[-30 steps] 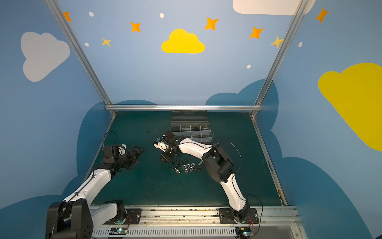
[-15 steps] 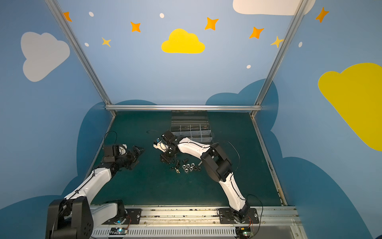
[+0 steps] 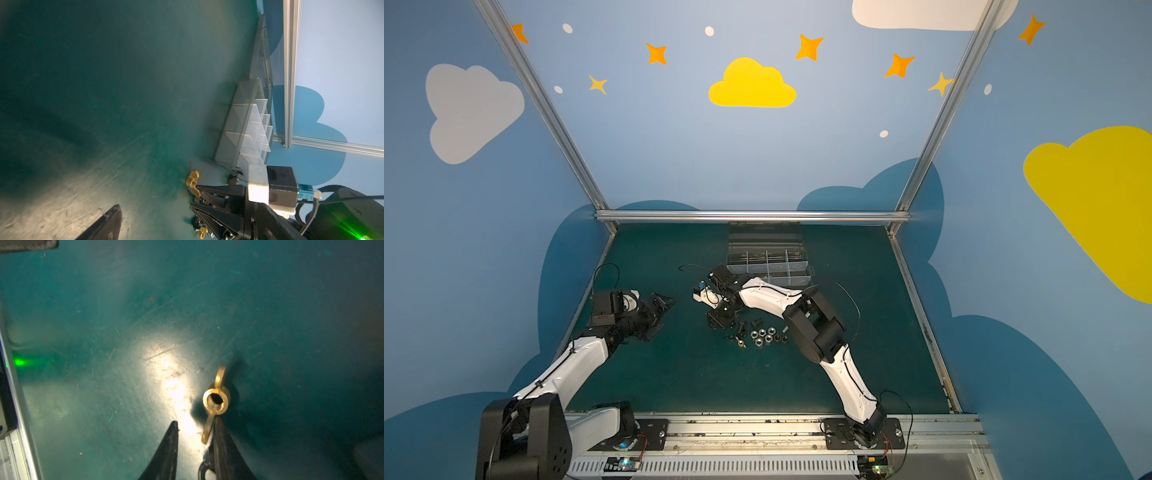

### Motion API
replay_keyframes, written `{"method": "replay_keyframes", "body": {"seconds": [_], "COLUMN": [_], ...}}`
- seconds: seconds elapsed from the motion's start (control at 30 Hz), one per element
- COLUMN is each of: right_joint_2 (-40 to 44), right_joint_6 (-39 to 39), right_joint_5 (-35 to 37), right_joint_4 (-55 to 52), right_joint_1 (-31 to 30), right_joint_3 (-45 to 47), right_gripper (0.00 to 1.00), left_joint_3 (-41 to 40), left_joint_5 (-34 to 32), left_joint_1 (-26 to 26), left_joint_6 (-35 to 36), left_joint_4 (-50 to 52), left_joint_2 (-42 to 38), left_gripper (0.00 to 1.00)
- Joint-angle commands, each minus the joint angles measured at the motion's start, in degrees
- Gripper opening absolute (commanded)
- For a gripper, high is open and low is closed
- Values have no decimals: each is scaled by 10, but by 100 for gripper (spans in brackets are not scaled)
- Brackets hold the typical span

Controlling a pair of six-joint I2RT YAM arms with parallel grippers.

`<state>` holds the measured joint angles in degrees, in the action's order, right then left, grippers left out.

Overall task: Sort the screws and nuts into containers
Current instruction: Pick up the nut from the center of the table.

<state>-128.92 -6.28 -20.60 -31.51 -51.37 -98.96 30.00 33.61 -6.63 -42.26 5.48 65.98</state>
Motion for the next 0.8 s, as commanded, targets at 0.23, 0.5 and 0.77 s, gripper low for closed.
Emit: {"method": "replay_keyframes", "body": {"seconds": [0.23, 0.5, 0.77], "right_joint_2": [-14, -19, -20], "right_joint_6": [-3, 0, 3], "right_joint_5": [6, 8, 12], "right_joint_4": [-16, -17, -14], "right_joint_1": [-3, -3, -3], "right_joint_3": [-16, -19, -19], "right_gripper": [26, 22, 18], "left_joint_3": [17, 16, 17], "left_joint_5": [1, -1, -2], "left_joint_1": [-2, -2, -2], "left_joint_6": [9, 10, 11], "left_joint_4": [9, 11, 14], "left_joint_2": [3, 0, -2], "left_gripper": [100, 100, 100]}}
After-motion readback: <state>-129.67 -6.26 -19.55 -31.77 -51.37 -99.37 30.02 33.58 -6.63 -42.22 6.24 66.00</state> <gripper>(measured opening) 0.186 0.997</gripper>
